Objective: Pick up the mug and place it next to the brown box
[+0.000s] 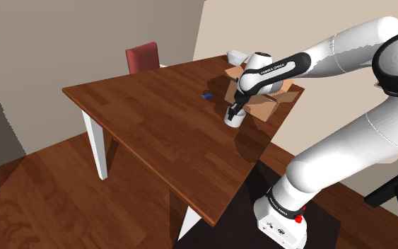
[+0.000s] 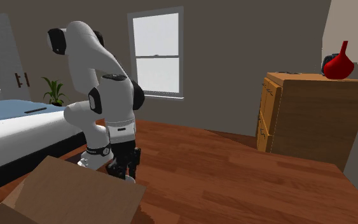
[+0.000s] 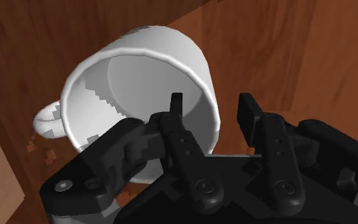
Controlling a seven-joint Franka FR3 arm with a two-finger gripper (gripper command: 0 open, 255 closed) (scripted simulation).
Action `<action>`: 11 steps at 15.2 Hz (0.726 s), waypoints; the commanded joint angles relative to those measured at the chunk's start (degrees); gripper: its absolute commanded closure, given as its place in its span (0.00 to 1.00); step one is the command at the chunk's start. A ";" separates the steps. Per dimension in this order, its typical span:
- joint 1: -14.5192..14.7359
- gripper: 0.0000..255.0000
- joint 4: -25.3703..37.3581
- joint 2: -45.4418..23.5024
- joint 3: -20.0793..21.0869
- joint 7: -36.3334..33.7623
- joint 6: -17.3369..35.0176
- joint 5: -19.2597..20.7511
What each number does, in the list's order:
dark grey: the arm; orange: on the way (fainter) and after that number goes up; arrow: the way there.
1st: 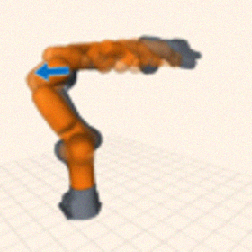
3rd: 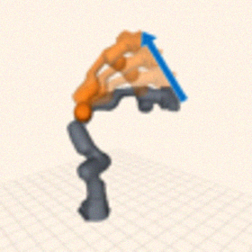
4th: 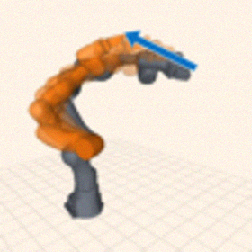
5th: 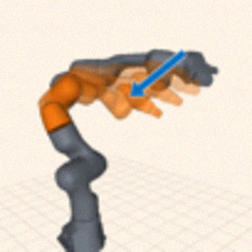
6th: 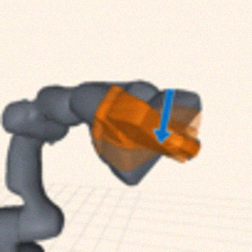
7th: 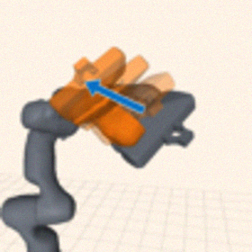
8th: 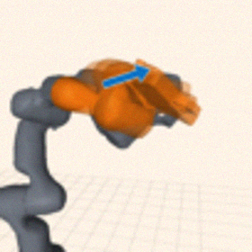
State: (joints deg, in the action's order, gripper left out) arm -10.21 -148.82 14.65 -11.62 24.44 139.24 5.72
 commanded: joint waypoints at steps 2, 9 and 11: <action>0.00 0.00 0.00 0.00 0.00 0.00 0.00 0.00; -0.16 0.00 2.93 5.63 0.74 -0.45 -8.53 0.40; -0.17 0.00 2.92 5.65 0.75 -0.45 -8.54 0.40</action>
State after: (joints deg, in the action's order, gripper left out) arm -10.37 -146.21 20.12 -10.88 23.94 131.25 6.12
